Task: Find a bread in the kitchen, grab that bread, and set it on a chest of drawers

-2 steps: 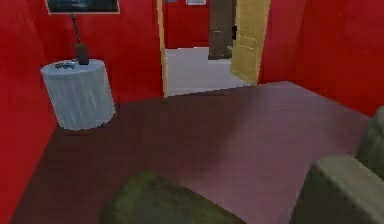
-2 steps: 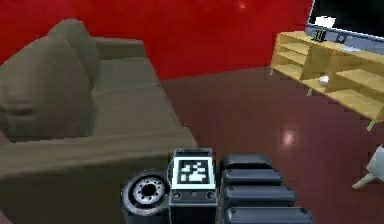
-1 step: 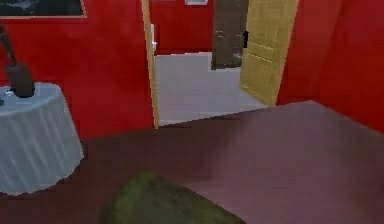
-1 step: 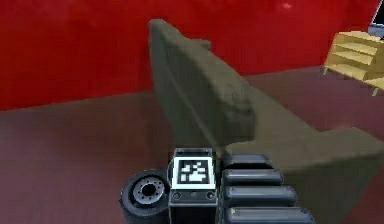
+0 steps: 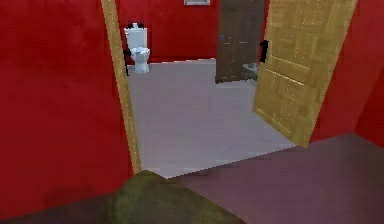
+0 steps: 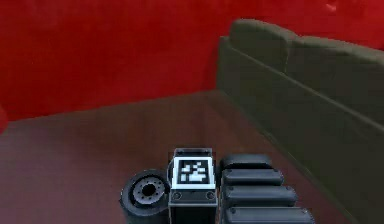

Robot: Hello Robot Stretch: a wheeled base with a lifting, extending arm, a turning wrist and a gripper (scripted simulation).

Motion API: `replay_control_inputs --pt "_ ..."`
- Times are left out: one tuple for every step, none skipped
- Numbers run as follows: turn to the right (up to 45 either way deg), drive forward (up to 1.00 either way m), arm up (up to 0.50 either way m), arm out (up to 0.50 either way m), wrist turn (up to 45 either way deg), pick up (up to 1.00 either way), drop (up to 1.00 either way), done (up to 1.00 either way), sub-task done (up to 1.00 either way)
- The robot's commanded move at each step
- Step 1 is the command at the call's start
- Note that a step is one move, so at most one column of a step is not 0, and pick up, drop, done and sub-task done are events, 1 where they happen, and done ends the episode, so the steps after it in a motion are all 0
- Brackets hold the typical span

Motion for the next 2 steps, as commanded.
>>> replay_control_inputs --pt "0.0 1.00 0.00 0.00 0.0 0.00 0.00 0.00 0.00" --pt "3.0 0.00 0.00 0.00 0.0 0.00 0.00 0.00 0.00"
